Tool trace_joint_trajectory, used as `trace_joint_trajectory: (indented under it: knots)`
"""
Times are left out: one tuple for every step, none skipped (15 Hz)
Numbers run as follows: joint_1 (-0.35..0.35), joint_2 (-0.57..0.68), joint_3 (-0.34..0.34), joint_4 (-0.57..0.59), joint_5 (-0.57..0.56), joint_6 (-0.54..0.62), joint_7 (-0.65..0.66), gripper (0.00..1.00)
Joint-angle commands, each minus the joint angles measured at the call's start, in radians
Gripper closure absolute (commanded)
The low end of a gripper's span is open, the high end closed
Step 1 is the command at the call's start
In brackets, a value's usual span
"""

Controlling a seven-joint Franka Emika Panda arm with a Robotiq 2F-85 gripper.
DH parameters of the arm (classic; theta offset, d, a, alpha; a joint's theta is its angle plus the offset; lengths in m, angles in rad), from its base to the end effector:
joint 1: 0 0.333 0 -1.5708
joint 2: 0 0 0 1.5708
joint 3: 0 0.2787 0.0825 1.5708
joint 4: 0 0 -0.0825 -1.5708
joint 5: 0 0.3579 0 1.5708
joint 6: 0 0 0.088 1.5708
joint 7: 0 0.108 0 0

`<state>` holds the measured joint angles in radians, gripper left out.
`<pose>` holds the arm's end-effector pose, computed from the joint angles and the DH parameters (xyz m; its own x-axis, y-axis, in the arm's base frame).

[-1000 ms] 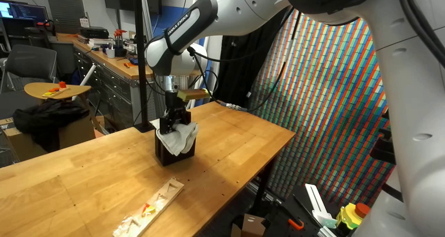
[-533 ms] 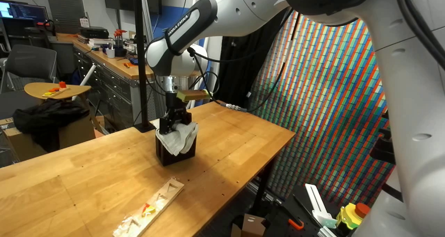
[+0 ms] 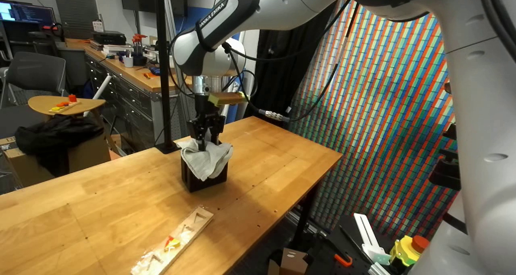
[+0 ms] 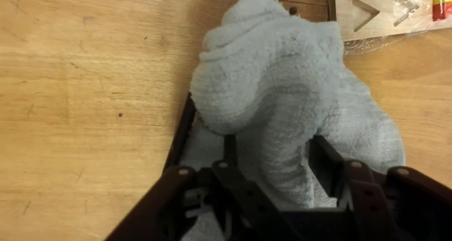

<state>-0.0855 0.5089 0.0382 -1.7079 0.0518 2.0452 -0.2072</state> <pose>0.6110 -0.0277 0.2655 0.9787 0.1344 -0.1554 0.1208 -0.9882 -0.0939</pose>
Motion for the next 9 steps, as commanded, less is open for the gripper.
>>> trace_joint_trajectory:
  knots:
    - [0.012,-0.045,-0.012,-0.018,-0.024,-0.011,-0.004,0.13]
    - [0.013,-0.05,-0.013,-0.018,-0.03,-0.013,-0.004,0.06]
    - [0.014,-0.057,-0.015,-0.014,-0.037,-0.017,-0.004,0.01]
    - [0.016,-0.065,-0.016,-0.013,-0.047,-0.022,-0.003,0.0]
    - [0.017,-0.074,-0.018,-0.012,-0.06,-0.024,-0.003,0.01]
    - [0.018,-0.085,-0.019,-0.011,-0.072,-0.03,-0.002,0.14]
    - [0.02,-0.098,-0.022,-0.009,-0.085,-0.036,0.001,0.25]
    - [0.021,-0.108,-0.023,-0.005,-0.098,-0.045,0.002,0.27]
    - [0.023,-0.118,-0.025,0.001,-0.111,-0.054,0.006,0.34]
